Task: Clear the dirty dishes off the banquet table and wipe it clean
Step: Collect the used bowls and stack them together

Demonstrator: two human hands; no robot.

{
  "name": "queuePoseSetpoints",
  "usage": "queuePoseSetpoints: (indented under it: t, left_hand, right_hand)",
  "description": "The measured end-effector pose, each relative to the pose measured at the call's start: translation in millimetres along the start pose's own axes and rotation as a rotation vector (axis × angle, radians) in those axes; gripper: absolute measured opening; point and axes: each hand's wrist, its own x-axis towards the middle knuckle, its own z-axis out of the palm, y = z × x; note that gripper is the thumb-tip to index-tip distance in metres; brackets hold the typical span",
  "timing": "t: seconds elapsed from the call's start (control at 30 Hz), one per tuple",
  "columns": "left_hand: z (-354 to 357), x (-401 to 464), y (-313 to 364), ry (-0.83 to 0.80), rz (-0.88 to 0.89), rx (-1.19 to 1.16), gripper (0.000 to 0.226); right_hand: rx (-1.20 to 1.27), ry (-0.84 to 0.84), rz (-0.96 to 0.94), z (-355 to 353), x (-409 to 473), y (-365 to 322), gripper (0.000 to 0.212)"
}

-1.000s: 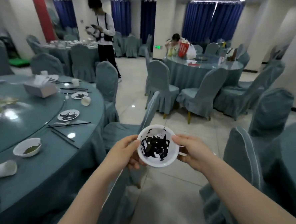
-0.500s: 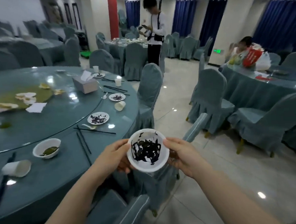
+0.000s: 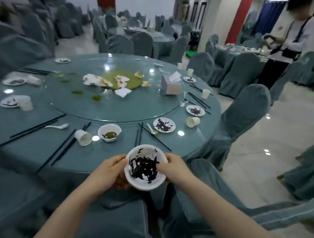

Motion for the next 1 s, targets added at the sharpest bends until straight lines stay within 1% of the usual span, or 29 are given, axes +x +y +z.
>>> queuePoseSetpoints:
  t: [0.07, 0.13, 0.2, 0.27, 0.37, 0.5, 0.6, 0.7, 0.77, 0.87, 1.0]
  left_hand:
    - [-12.7, 6.5, -3.9, 0.038, 0.012, -0.004, 0.028]
    - [-28.1, 14.3, -7.8, 0.077, 0.002, 0.006, 0.034]
    - [-40.9, 21.0, -11.1, 0.141, -0.027, -0.014, 0.037]
    - [-53.6, 28.8, -13.1, 0.188, -0.027, -0.019, 0.037]
    - [-67.7, 37.2, -15.4, 0.242, -0.049, -0.044, 0.034]
    - [-90.6, 47.3, -25.5, 0.306, -0.085, -0.066, 0.024]
    - [-104.0, 50.6, -36.1, 0.410, -0.105, -0.095, 0.023]
    - [-112.4, 53.5, -41.9, 0.534, -0.040, -0.091, 0.025]
    - [-117.0, 56.4, -41.7, 0.571, -0.013, -0.083, 0.026]
    - [-119.9, 63.7, -42.8, 0.612, -0.036, -0.063, 0.026]
    - [-118.1, 75.2, -52.2, 0.659, -0.092, -0.055, 0.026]
  right_hand:
    - [-0.101, -0.038, -0.021, 12.8, 19.3, -8.2, 0.014]
    - [-0.184, -0.084, -0.021, 26.5, 39.6, -17.4, 0.020]
    - [-0.222, -0.098, -0.028, 37.6, 54.6, -24.2, 0.021]
    - [-0.184, -0.085, -0.045, 48.8, 70.6, -29.7, 0.019]
    - [-0.056, -0.060, -0.021, 63.6, 90.4, -36.7, 0.013]
    - [0.022, -0.031, -0.002, 80.9, 120.5, -43.6, 0.016]
    - [0.075, -0.038, 0.014, 93.3, 150.8, -46.2, 0.014]
    - [0.075, -0.047, 0.000, 103.2, 187.7, -50.3, 0.014]
    - [0.054, -0.056, -0.006, 108.8, 213.3, -54.6, 0.015]
    - [0.038, -0.056, 0.019, 118.9, 252.7, -59.9, 0.013]
    - [0.018, -0.100, 0.037, 144.9, 303.3, -62.8, 0.012]
